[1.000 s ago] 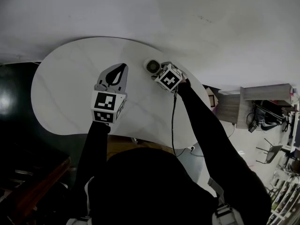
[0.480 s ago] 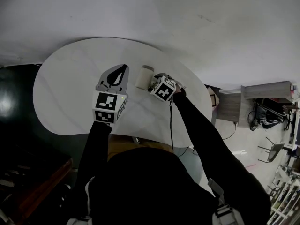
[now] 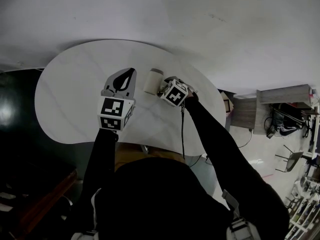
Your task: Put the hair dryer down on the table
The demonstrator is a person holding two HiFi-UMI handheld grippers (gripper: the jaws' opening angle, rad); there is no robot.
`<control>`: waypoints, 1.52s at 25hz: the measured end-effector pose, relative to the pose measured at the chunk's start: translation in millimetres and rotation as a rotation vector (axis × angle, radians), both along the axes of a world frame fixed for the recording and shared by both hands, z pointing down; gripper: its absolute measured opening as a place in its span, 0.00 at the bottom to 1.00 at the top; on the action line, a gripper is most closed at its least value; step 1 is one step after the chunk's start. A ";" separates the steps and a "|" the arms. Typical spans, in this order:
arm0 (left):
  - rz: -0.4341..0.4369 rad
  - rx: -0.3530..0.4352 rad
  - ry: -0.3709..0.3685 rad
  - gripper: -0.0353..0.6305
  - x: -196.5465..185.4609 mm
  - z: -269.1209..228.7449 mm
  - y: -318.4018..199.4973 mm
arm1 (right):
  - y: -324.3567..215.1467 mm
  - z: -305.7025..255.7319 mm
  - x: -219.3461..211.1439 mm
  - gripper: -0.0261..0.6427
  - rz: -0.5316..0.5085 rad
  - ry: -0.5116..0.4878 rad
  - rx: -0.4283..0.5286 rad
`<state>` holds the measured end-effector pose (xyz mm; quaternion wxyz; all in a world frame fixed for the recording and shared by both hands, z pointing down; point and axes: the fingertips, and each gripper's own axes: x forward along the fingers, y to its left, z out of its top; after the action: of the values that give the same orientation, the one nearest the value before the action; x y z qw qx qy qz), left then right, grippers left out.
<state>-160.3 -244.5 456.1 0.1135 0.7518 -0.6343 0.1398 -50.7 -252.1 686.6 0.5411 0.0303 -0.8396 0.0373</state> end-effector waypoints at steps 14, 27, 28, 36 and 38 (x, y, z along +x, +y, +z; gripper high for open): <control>0.006 0.003 -0.001 0.08 5.6 -4.7 2.7 | 0.6 -20.4 -3.1 0.50 -0.008 -0.052 0.026; 0.124 0.059 -0.041 0.08 -1.2 -34.7 -0.5 | -20.4 -111.8 -19.0 0.50 0.243 -0.322 0.141; 0.135 0.063 -0.041 0.08 -3.4 -38.0 0.3 | -21.2 -122.1 -21.6 0.50 0.260 -0.345 0.161; 0.210 0.106 -0.035 0.08 -18.6 -62.6 4.7 | -22.7 -208.3 -39.5 0.50 0.462 -0.579 0.315; 0.226 0.112 -0.019 0.08 -20.8 -67.5 8.6 | -17.3 -225.2 -43.5 0.50 0.496 -0.619 0.355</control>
<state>-181.2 -235.9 388.6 0.0488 0.8223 -0.5535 0.1231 -94.2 -269.3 461.3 0.2250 0.3111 -0.9229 0.0283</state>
